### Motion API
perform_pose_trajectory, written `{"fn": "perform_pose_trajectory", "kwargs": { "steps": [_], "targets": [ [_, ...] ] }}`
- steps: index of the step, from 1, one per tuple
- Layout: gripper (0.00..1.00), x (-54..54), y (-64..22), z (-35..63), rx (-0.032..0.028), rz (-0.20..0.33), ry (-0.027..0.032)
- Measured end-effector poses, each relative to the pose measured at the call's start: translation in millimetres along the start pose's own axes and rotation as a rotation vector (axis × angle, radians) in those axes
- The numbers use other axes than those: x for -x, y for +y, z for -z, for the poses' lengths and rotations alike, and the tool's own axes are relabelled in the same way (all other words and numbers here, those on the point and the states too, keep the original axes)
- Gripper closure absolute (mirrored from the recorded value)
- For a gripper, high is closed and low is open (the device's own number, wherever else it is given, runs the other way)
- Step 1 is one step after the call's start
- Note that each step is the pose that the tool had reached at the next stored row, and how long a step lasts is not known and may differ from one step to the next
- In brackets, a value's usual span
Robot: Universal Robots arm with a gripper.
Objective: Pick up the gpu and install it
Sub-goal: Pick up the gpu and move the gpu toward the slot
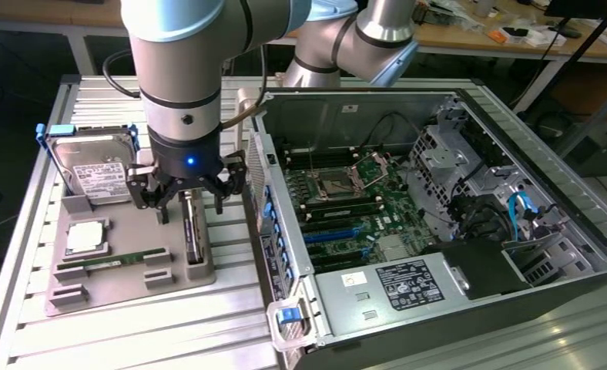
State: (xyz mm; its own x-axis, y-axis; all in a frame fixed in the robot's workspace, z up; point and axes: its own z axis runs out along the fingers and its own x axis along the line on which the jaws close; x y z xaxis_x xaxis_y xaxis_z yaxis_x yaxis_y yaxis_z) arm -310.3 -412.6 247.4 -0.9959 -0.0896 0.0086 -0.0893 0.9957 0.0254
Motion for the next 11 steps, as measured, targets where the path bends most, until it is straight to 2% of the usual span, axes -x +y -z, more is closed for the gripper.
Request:
{"fn": "perform_pose_trajectory", "kwargs": {
  "steps": [11],
  "targets": [
    [0.22,-2.7,0.3,-0.7,0.0016,0.000,-0.0002]
  ]
}}
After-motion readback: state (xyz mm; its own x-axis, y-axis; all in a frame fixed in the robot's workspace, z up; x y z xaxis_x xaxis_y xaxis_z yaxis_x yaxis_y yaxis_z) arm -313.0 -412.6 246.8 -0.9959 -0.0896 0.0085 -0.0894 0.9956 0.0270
